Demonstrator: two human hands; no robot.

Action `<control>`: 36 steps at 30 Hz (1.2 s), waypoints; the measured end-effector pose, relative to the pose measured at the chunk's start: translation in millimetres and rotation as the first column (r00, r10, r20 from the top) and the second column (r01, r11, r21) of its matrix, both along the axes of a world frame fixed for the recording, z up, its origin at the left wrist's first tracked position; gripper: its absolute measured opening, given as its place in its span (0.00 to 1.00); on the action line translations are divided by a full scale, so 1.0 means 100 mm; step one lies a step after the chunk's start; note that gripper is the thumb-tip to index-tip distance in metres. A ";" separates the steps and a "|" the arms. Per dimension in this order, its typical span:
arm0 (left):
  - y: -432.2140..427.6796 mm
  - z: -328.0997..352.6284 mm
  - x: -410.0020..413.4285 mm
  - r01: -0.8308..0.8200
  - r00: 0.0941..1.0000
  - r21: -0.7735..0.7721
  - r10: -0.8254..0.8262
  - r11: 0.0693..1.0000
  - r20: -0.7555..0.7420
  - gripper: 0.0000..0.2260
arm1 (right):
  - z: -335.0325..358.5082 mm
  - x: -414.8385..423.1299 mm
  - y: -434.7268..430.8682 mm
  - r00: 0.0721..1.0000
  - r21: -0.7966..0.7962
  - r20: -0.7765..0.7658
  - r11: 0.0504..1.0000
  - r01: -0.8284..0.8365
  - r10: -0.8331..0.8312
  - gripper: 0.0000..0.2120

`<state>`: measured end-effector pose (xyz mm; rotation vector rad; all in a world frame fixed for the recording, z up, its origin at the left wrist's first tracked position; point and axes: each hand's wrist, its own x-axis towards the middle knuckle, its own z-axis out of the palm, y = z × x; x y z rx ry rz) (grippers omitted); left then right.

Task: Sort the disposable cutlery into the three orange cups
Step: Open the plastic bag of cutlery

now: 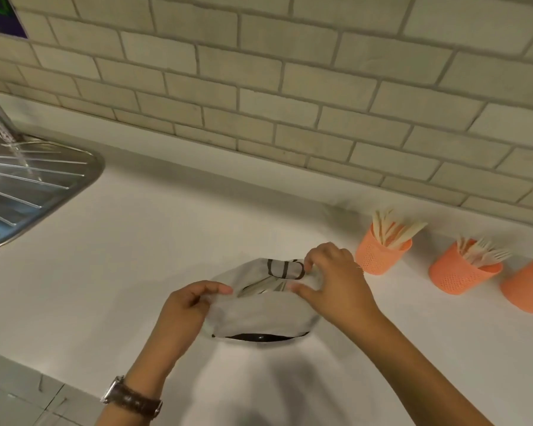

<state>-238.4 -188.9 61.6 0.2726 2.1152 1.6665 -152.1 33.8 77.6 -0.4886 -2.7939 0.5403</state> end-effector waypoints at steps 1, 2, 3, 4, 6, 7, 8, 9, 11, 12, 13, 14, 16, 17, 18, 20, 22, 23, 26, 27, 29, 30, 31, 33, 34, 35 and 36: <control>0.02 0.05 0.02 -0.012 0.999 -0.058 0.009 0.998 -0.053 0.17 | -0.01 0.00 -0.04 0.999 0.091 0.052 0.996 -0.016 0.011 0.16; 0.05 0.08 0.04 -0.039 0.995 -0.104 0.029 0.994 -0.094 0.13 | -0.03 -0.01 -0.07 0.996 0.156 0.088 0.987 -0.023 0.009 0.15; 0.08 0.10 0.06 -0.077 0.987 -0.172 0.050 0.982 -0.156 0.09 | -0.06 -0.03 -0.10 0.993 0.189 0.119 0.982 -0.022 -0.001 0.14; 0.11 0.12 0.07 -0.117 0.968 -0.265 0.051 0.957 -0.244 0.08 | -0.08 -0.06 -0.13 0.989 0.202 0.149 0.979 -0.013 -0.018 0.15; 0.14 0.09 0.09 -0.167 0.929 -0.383 0.015 0.909 -0.369 0.08 | -0.13 -0.11 -0.18 0.976 0.192 0.209 0.981 0.019 -0.060 0.15; 0.16 0.06 0.09 -0.142 0.927 -0.394 -0.018 0.908 -0.376 0.09 | -0.15 -0.14 -0.18 0.970 0.187 0.229 0.982 0.035 -0.078 0.13; 0.17 0.02 0.09 -0.086 0.932 -0.391 -0.065 0.916 -0.356 0.13 | -0.20 -0.18 -0.17 0.965 0.185 0.244 0.981 0.049 -0.094 0.11; 0.18 -0.03 0.10 -0.015 0.941 -0.380 -0.116 0.925 -0.318 0.19 | -0.24 -0.21 -0.15 0.963 0.166 0.247 0.984 0.068 -0.108 0.09; 0.15 -0.12 0.11 0.099 0.955 -0.336 -0.184 0.937 -0.232 0.29 | -0.27 -0.27 -0.10 0.964 -0.023 0.232 0.990 0.140 -0.131 0.10; 0.13 -0.15 0.12 0.134 0.963 -0.290 -0.194 0.947 -0.186 0.32 | -0.25 -0.30 -0.04 0.965 -0.230 0.216 0.953 0.198 -0.149 0.10; 0.09 -0.18 0.13 0.164 0.973 -0.213 -0.193 0.963 -0.123 0.33 | -0.22 -0.32 0.02 0.960 -0.504 0.220 0.822 0.265 -0.175 0.09; 0.04 -0.22 0.11 0.189 0.981 -0.081 -0.192 0.979 -0.027 0.33 | -0.18 -0.35 0.10 0.948 -0.742 0.247 0.590 0.319 -0.202 0.09; -0.06 -0.28 0.02 0.173 0.927 0.331 -0.267 0.928 0.262 0.33 | -0.18 -0.36 0.28 0.920 -0.929 0.349 0.061 0.364 -0.181 0.09; -0.11 -0.33 -0.03 0.085 0.861 0.522 -0.326 0.849 0.390 0.33 | -0.21 -0.37 0.36 0.899 -0.911 0.410 -0.109 0.397 -0.153 0.09; -0.13 -0.39 -0.08 -0.031 0.795 0.637 -0.367 0.770 0.482 0.33 | -0.26 -0.39 0.41 0.877 -0.878 0.463 -0.199 0.434 -0.130 0.09; -0.12 -0.49 -0.16 -0.221 0.680 0.711 -0.418 0.667 0.603 0.32 | -0.36 -0.42 0.38 0.839 -0.836 0.531 -0.232 0.497 -0.118 0.12; -0.08 -0.52 -0.20 -0.279 0.646 0.688 -0.400 0.670 0.651 0.32 | -0.38 -0.46 0.27 0.823 -0.833 0.550 -0.167 0.527 -0.143 0.14; -0.06 -0.50 -0.21 -0.255 0.673 0.654 -0.355 0.713 0.649 0.32 | -0.35 -0.49 0.22 0.819 -0.838 0.546 -0.110 0.534 -0.177 0.14; -0.07 -0.32 -0.20 -0.008 0.880 0.376 -0.172 0.927 0.443 0.35 | -0.24 -0.52 0.14 0.847 -0.806 0.484 0.263 0.530 -0.220 0.08; -0.08 -0.27 -0.18 0.049 0.948 0.213 -0.113 0.976 0.299 0.34 | -0.21 -0.50 0.14 0.868 -0.771 0.448 0.400 0.497 -0.215 0.06; -0.10 -0.22 -0.09 0.008 0.997 -0.040 -0.011 0.999 -0.071 0.26 | -0.17 -0.39 0.13 0.918 -0.729 0.352 0.562 0.391 -0.183 0.11; -0.10 -0.23 -0.02 -0.040 0.963 -0.110 0.009 0.993 -0.270 0.21 | -0.16 -0.30 0.10 0.939 -0.712 0.301 0.616 0.337 -0.166 0.16; -0.08 -0.23 0.05 -0.074 0.900 -0.173 -0.009 0.982 -0.436 0.17 | -0.18 -0.21 0.06 0.952 -0.664 0.261 0.686 0.296 -0.157 0.20; 0.01 -0.26 0.19 -0.078 0.819 -0.275 -0.096 0.958 -0.565 0.11 | -0.27 -0.07 -0.02 0.968 -0.494 0.192 0.836 0.240 -0.165 0.24; 0.06 -0.27 0.26 -0.066 0.815 -0.313 -0.130 0.947 -0.565 0.08 | -0.34 -0.03 -0.06 0.975 -0.408 0.152 0.889 0.210 -0.161 0.23; 0.10 -0.29 0.29 -0.072 0.811 -0.350 -0.149 0.934 -0.566 0.05 | -0.39 -0.01 -0.11 0.981 -0.332 0.122 0.925 0.183 -0.150 0.21; 0.15 -0.30 0.31 -0.096 0.792 -0.390 -0.167 0.916 -0.587 0.04 | -0.44 0.00 -0.15 0.984 -0.263 0.114 0.951 0.161 -0.136 0.19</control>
